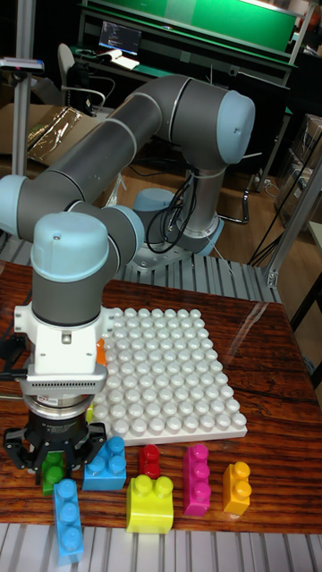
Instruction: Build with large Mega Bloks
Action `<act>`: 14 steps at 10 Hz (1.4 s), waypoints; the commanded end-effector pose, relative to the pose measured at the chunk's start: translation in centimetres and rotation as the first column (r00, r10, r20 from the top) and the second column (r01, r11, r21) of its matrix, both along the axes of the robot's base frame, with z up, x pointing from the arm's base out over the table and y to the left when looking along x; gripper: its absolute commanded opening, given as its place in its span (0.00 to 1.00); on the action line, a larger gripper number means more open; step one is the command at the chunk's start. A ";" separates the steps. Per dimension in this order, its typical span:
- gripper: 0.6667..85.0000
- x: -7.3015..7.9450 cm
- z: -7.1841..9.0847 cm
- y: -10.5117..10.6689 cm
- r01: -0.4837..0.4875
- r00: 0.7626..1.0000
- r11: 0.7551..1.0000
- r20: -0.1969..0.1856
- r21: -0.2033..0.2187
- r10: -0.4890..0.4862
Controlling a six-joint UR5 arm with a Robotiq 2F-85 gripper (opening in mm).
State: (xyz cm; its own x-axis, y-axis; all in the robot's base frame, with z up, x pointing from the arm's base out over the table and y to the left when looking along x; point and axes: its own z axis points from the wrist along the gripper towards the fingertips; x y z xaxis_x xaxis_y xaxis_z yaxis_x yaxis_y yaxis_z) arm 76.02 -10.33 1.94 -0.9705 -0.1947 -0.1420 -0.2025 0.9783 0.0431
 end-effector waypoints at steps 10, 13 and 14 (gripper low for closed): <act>0.47 0.5 -0.7 0.2 -0.006 0.999 1.000 0.035 0.023 0.005; 0.25 0.3 -0.4 -0.5 0.033 0.999 0.999 0.028 -0.001 -0.033; 0.19 0.3 -0.2 -0.5 0.038 0.999 0.999 0.027 0.000 -0.038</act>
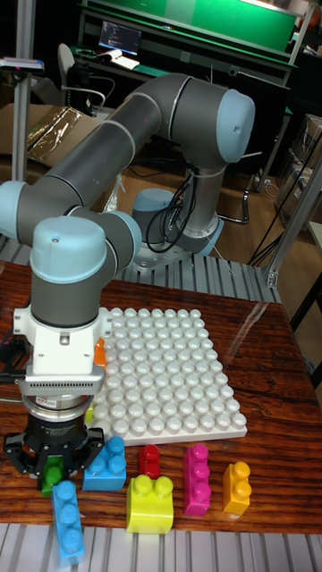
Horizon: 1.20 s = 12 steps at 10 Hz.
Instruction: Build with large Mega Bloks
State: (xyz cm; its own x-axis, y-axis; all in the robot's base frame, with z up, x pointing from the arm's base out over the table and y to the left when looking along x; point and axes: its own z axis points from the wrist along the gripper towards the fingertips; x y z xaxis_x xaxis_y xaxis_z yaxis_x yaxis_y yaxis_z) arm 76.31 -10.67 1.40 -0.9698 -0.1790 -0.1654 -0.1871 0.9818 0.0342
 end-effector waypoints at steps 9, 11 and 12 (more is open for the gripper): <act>0.05 -1.9 6.6 -1.1 0.026 0.998 0.994 -0.049 -0.104 -0.031; 0.04 -2.9 7.9 -0.4 0.034 0.997 0.995 -0.061 -0.095 -0.040; 0.04 -3.4 8.2 -0.2 0.039 0.997 0.995 -0.065 -0.097 -0.045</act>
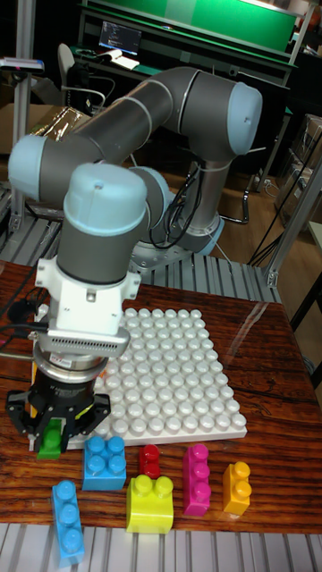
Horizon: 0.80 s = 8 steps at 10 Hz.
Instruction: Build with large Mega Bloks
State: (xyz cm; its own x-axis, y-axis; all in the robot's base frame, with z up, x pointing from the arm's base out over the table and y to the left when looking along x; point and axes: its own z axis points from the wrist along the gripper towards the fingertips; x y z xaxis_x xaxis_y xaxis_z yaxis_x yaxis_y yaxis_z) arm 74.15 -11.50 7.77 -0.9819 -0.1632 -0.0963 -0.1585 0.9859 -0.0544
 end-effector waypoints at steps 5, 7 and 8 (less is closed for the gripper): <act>0.00 -4.1 2.8 4.7 0.050 0.998 0.998 -0.041 0.039 -0.048; 0.00 -5.3 2.7 6.5 0.061 0.997 0.997 -0.047 0.041 -0.059; 0.00 -5.7 2.5 7.3 0.073 0.996 0.996 -0.047 0.048 -0.071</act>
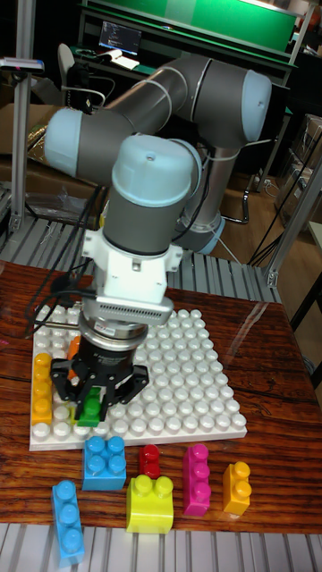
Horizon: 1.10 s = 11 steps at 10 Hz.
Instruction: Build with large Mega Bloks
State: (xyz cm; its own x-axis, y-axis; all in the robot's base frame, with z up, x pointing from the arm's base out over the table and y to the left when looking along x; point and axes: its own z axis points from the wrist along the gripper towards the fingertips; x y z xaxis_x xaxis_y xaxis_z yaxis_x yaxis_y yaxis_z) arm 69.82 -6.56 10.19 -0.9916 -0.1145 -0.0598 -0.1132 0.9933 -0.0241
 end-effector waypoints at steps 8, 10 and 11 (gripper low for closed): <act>0.00 -4.5 -3.2 5.4 0.072 0.997 0.995 0.020 0.063 -0.073; 0.00 -5.6 -4.0 5.9 0.014 1.000 0.996 0.005 0.083 -0.014; 0.00 -5.7 -4.3 5.8 -0.004 1.000 0.997 0.007 0.079 0.004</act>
State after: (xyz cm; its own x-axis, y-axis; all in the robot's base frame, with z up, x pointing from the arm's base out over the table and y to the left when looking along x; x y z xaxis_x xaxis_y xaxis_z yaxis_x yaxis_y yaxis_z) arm 64.85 -1.29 6.64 -0.9935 -0.0880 -0.0727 -0.0906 0.9954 0.0323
